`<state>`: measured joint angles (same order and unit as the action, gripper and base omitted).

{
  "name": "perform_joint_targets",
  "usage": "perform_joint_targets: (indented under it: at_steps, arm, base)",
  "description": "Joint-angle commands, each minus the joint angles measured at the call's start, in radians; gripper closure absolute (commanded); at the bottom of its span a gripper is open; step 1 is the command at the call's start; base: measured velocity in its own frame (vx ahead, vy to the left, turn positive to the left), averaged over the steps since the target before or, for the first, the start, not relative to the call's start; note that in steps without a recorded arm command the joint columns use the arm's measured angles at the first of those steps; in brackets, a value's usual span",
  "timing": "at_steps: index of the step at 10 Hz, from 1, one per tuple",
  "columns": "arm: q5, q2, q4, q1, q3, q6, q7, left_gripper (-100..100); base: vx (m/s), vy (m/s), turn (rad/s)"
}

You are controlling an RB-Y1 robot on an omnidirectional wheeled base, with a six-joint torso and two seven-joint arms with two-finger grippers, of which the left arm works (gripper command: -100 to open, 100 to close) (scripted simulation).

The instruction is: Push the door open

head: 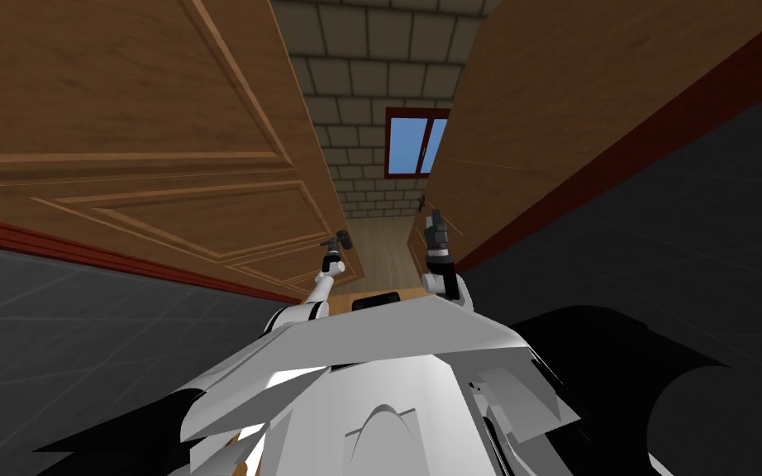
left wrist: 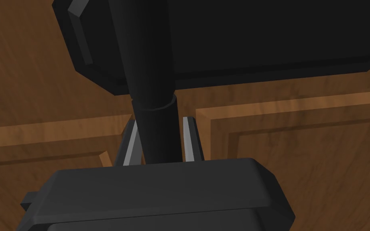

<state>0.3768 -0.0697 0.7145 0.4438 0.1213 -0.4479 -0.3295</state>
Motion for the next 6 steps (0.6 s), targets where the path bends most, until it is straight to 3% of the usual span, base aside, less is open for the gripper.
perform_joint_targets:
  at_steps: [1, 2, 6]
  arm:
    - [0.01, -0.023, 0.014, -0.01, 0.026, -0.007, -0.004, 100]
    - [0.01, -0.023, 0.014, -0.01, 0.026, -0.007, -0.004, 100]
    - [0.033, -0.033, 0.011, -0.011, 0.079, -0.009, -0.024, 100]
  base:
    - [0.215, -0.109, 0.061]
    - [0.142, -0.074, 0.03]
    - [0.171, -0.105, 0.086]
